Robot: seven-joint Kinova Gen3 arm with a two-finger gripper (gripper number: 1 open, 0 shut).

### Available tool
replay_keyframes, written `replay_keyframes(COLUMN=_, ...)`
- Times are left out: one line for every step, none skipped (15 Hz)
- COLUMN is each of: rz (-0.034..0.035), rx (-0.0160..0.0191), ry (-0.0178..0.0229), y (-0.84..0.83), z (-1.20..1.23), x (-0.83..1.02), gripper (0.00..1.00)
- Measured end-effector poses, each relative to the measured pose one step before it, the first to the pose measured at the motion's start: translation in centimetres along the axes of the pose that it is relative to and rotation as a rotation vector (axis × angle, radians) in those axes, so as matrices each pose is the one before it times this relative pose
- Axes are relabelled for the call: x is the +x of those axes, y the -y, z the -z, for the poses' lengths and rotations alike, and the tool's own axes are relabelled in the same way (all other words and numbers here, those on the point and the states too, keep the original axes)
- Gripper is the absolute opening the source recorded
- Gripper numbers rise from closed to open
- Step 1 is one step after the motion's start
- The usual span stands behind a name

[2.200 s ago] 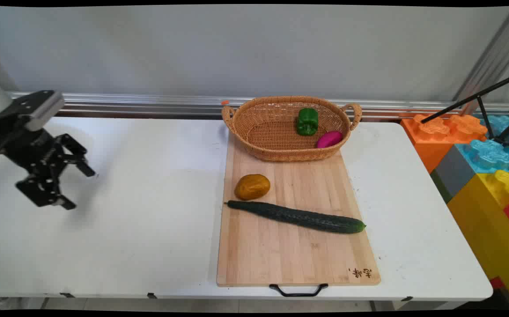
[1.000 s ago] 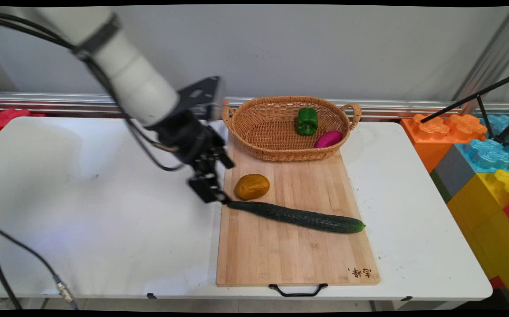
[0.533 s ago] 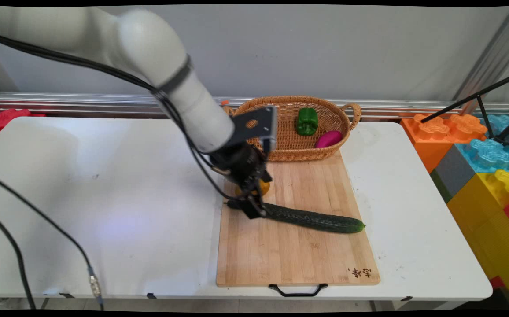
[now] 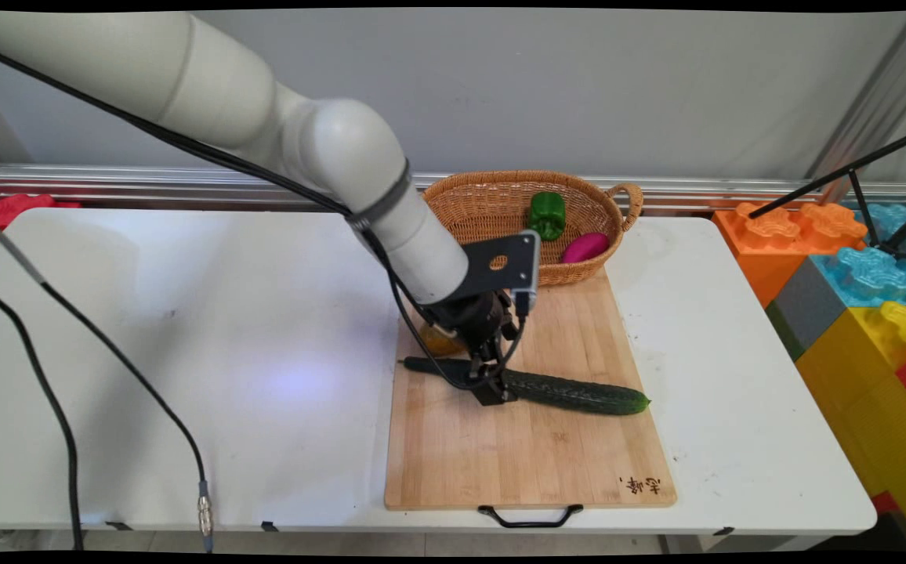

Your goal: Pick up the cucumber from the cutting board

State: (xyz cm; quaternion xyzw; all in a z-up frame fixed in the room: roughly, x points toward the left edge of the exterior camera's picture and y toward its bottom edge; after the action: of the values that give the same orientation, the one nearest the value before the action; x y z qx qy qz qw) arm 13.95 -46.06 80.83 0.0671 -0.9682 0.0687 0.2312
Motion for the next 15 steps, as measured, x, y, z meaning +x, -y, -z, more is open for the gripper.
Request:
replay_keyframes(rz=-0.00667, rx=0.00163, ry=-0.00026, y=0.042, z=-0.478, x=0.038, gripper=1.00)
replay_keyframes(rz=-0.00686, rx=0.00099, ry=-0.00034, y=0.036, z=-0.449, x=0.064, gripper=1.00)
replay_keyframes(rz=-0.00503, rx=0.00030, ry=-0.00013, y=0.015, z=-0.324, x=0.032, gripper=1.00)
replay_keyframes(rz=-0.00680, rx=0.00090, ry=-0.00044, y=0.031, z=-0.443, x=0.041, gripper=1.00)
replay_keyframes(rz=-0.00838, rx=0.00118, ry=0.00031, y=0.038, z=-0.519, x=0.023, gripper=1.00)
replay_keyframes(rz=-0.00506, rx=0.00043, ry=0.00086, y=0.008, z=-0.338, x=-0.017, gripper=1.00)
replay_keyframes(rz=-0.00380, rx=0.00045, ry=0.00064, y=0.011, z=-0.262, x=-0.011, gripper=1.00)
replay_keyframes(rz=-0.00573, rx=0.00035, ry=0.00156, y=0.009, z=-0.382, x=-0.023, gripper=1.00)
replay_keyframes(rz=-0.00453, rx=0.00047, ry=0.00151, y=0.009, z=-0.279, x=-0.013, gripper=1.00)
replay_keyframes(rz=-0.00318, rx=0.00018, ry=0.00170, y=0.005, z=-0.224, x=-0.024, gripper=0.00)
replay_keyframes(rz=-0.00177, rx=-0.00009, ry=0.00098, y=0.006, z=-0.131, x=-0.024, gripper=0.00)
replay_keyframes(rz=-0.00270, rx=-0.00034, ry=0.00157, y=0.004, z=-0.197, x=-0.027, gripper=0.00)
replay_keyframes(rz=-0.00147, rx=-0.00159, ry=0.00130, y=-0.017, z=-0.126, x=-0.020, gripper=0.00)
replay_keyframes(rz=-0.00149, rx=-0.00320, ry=0.00241, y=-0.054, z=-0.187, x=-0.054, gripper=0.00)
replay_keyframes(rz=-0.00009, rx=-0.00363, ry=0.00128, y=-0.076, z=-0.134, x=-0.033, gripper=0.00)
